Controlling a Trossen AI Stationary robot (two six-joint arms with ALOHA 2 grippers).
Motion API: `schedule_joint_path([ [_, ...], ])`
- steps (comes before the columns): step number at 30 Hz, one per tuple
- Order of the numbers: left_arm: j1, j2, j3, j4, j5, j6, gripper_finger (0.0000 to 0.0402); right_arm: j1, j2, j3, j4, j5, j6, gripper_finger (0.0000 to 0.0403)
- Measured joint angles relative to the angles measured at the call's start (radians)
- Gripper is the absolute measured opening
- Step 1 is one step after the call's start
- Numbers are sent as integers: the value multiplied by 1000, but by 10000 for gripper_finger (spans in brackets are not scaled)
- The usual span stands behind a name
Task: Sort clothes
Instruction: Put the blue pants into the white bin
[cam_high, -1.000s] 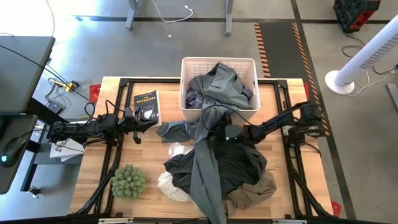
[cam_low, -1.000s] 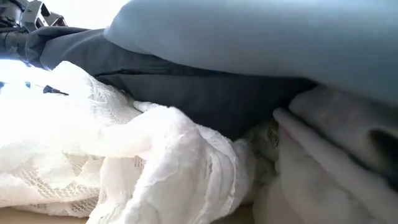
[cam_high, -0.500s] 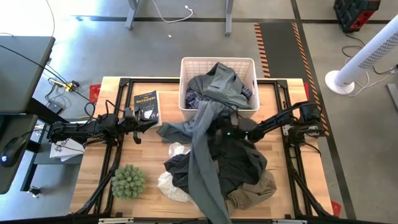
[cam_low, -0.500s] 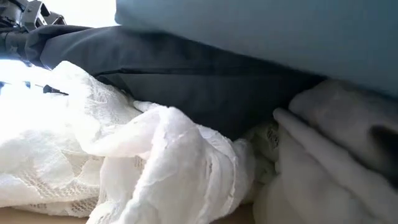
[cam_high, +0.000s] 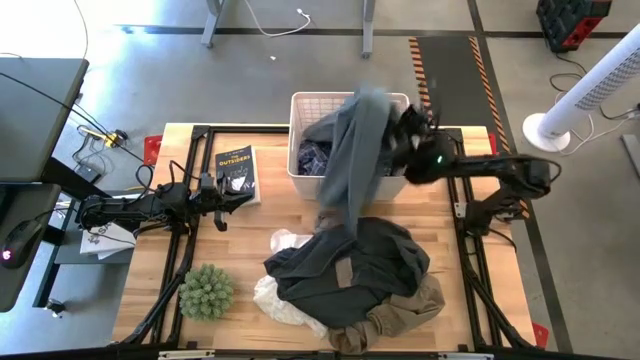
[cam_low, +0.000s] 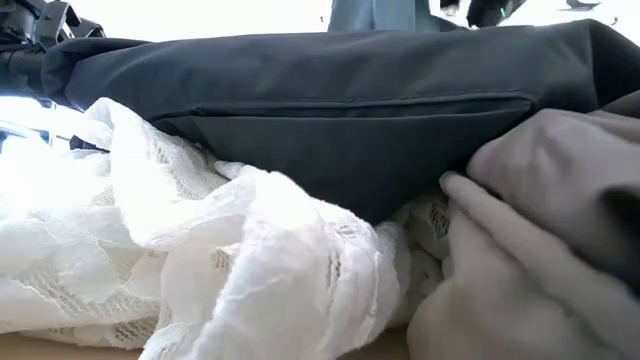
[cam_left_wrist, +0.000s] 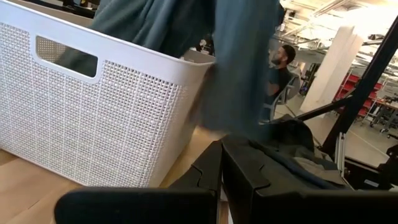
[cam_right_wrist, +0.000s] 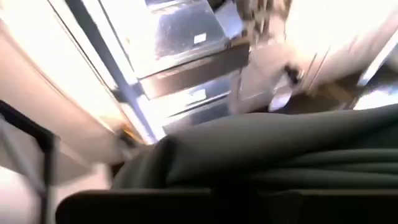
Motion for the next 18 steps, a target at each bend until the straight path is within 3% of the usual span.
schedule_joint_path([
  [5,0,0,0,0,0,3,10,-98,-21,301,-564,72,-262,3],
  [9,0,0,0,0,-1,16,10,-175,23,585,-1002,153,-307,3],
  [14,0,0,0,1,-8,25,10,-237,82,873,-1313,146,-304,3],
  [18,0,0,0,1,-8,26,10,-238,100,984,-1570,103,-312,3],
])
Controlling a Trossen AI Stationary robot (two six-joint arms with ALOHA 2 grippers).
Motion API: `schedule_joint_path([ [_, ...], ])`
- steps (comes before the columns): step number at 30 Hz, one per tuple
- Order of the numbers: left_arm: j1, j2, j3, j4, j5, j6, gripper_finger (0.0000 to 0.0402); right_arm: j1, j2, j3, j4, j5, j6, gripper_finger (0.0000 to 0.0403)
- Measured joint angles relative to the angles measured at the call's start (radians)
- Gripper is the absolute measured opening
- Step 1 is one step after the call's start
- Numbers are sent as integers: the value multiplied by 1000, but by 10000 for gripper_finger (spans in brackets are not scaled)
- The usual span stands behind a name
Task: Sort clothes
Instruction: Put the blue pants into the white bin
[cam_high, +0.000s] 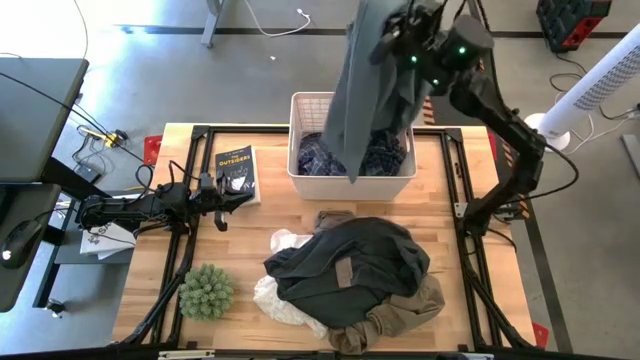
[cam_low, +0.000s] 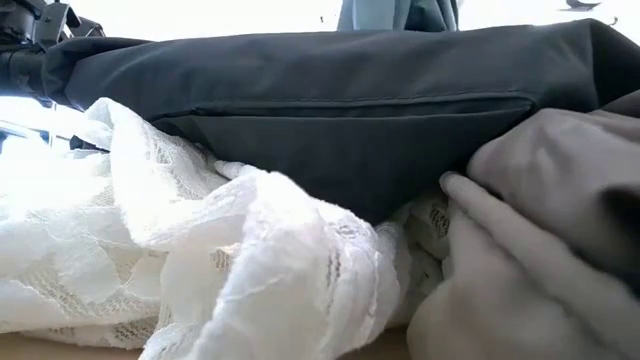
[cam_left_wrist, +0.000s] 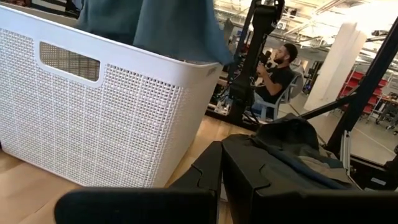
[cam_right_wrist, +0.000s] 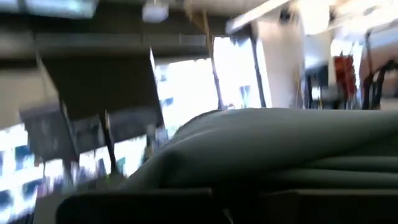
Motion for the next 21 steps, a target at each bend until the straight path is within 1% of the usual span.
schedule_joint_path([
  [2,0,0,0,0,0,1,10,4,3,0,-115,-25,5,3],
  [6,0,0,0,0,-1,0,10,6,25,-65,-307,-72,27,2],
  [11,0,0,0,0,-1,-9,10,-10,84,-162,-472,-195,80,2],
  [14,0,0,0,1,-1,-9,10,-10,139,-254,-490,-333,86,2],
  [16,0,0,0,1,-5,-10,10,11,184,-317,-451,-442,81,2],
  [17,0,0,0,1,-8,-10,10,22,207,-345,-424,-480,78,2],
  [19,0,0,0,2,-10,-10,10,39,254,-382,-377,-511,58,2],
  [21,0,0,0,2,-9,-10,10,49,302,-391,-337,-500,28,4],
])
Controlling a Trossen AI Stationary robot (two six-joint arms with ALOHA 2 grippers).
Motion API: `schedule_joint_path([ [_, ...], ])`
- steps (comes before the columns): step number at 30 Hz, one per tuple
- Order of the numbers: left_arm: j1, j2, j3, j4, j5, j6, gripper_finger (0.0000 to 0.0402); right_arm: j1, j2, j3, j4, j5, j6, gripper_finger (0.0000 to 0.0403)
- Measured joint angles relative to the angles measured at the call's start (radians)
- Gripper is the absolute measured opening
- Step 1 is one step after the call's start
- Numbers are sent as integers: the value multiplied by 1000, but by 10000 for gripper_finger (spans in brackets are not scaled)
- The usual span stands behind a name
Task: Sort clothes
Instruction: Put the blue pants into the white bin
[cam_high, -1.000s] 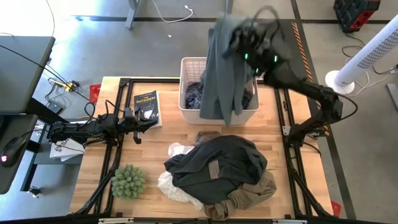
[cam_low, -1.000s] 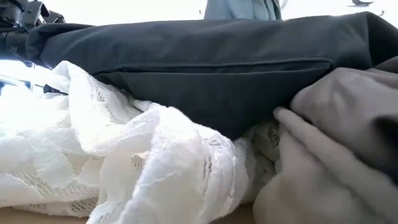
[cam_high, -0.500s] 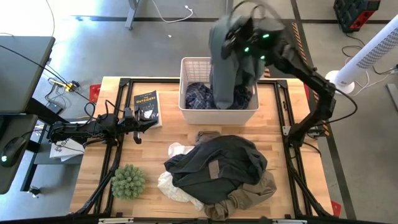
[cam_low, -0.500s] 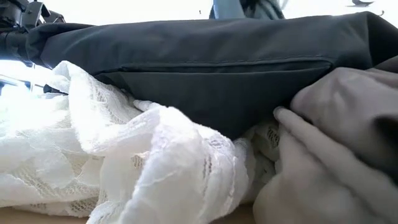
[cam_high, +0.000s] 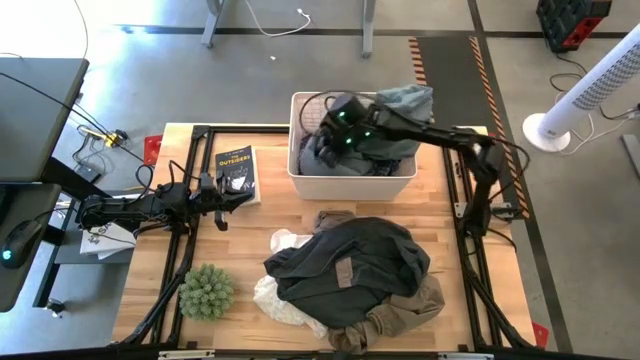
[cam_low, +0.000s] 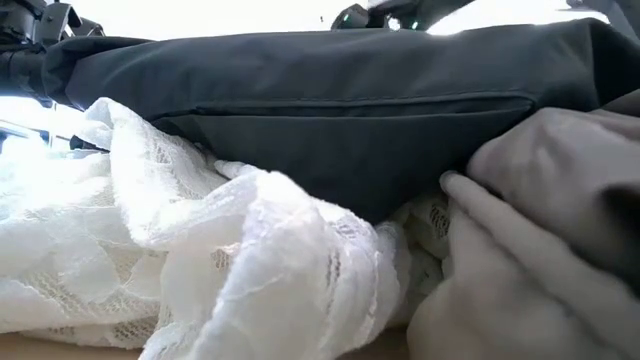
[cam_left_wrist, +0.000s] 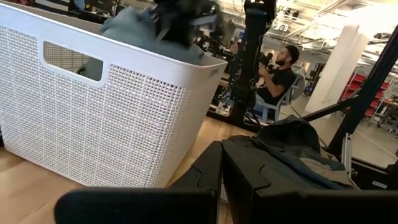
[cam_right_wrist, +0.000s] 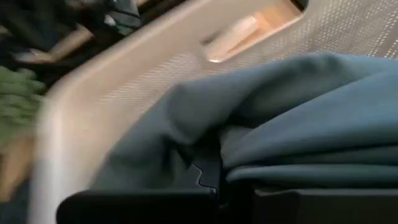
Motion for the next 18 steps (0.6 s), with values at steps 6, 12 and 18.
schedule_joint_path([
  [6,0,0,0,0,0,0,10,14,85,109,41,14,-8,53],
  [12,0,0,0,0,1,0,10,14,83,318,-124,20,15,145],
  [18,0,0,0,-1,10,-8,10,19,73,626,-591,22,-20,179],
])
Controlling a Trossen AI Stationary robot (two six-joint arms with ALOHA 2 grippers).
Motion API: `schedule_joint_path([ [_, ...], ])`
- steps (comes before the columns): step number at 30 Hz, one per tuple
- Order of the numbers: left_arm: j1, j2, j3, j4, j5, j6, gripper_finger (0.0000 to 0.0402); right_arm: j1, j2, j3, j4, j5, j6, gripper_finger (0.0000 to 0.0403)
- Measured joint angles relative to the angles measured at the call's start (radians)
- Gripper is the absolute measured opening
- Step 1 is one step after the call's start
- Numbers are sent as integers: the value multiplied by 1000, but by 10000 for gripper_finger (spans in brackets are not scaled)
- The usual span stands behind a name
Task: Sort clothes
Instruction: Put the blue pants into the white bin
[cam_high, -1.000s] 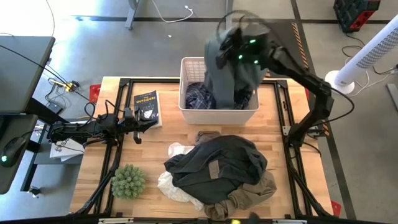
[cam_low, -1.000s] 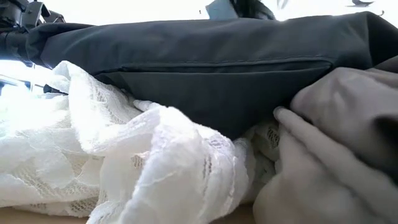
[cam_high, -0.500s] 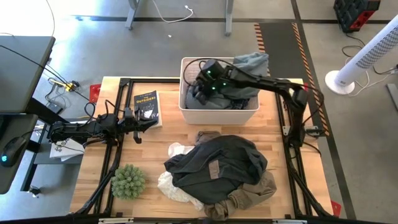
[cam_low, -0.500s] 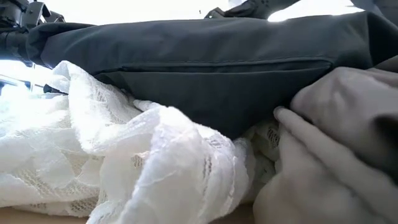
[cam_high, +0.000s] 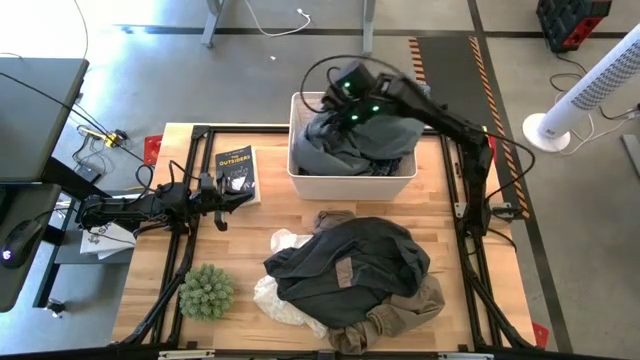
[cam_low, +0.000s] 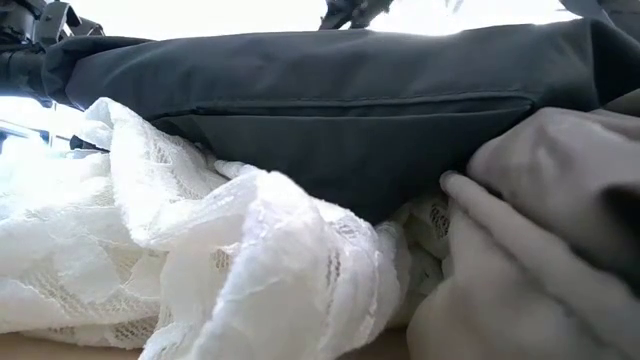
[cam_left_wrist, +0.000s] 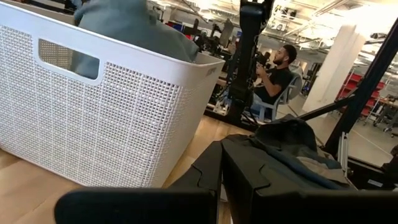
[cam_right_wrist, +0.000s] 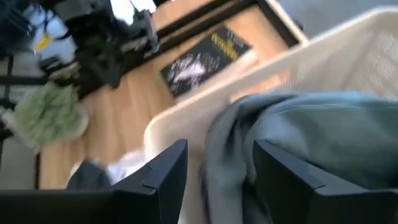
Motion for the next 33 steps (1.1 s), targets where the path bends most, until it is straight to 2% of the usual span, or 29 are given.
schedule_joint_path([
  [2,0,0,0,0,0,0,10,2,0,82,-158,8,-3,180],
  [4,0,0,0,0,1,-1,10,8,-38,58,-232,56,-3,181],
  [5,0,0,0,0,1,-2,10,8,-65,30,-271,115,7,181],
  [7,0,0,0,0,2,-1,10,8,-108,-10,-357,353,63,179],
  [9,0,0,0,0,2,-1,10,5,-137,-40,-455,701,158,175],
  [10,0,0,0,0,1,-1,10,2,-152,-61,-449,883,201,173],
  [11,0,0,0,0,0,-1,10,-1,-177,-94,-432,1010,213,171],
  [12,0,0,0,0,0,-1,10,-8,-200,-125,-429,1083,219,168],
  [13,0,0,0,0,0,-1,10,-20,-217,-142,-433,1112,220,165],
  [16,0,0,0,0,0,-1,10,-104,-243,-195,-440,1116,254,152],
  [22,0,8,0,0,-1,-1,10,-330,-267,-379,-443,894,262,127],
  [25,0,12,0,0,-1,-1,10,-405,-257,-494,-434,853,262,120],
  [29,0,14,0,0,-1,0,10,-424,-263,-587,-345,752,182,117],
  [33,0,14,0,0,-1,0,10,-380,-263,-579,-185,663,112,116],
])
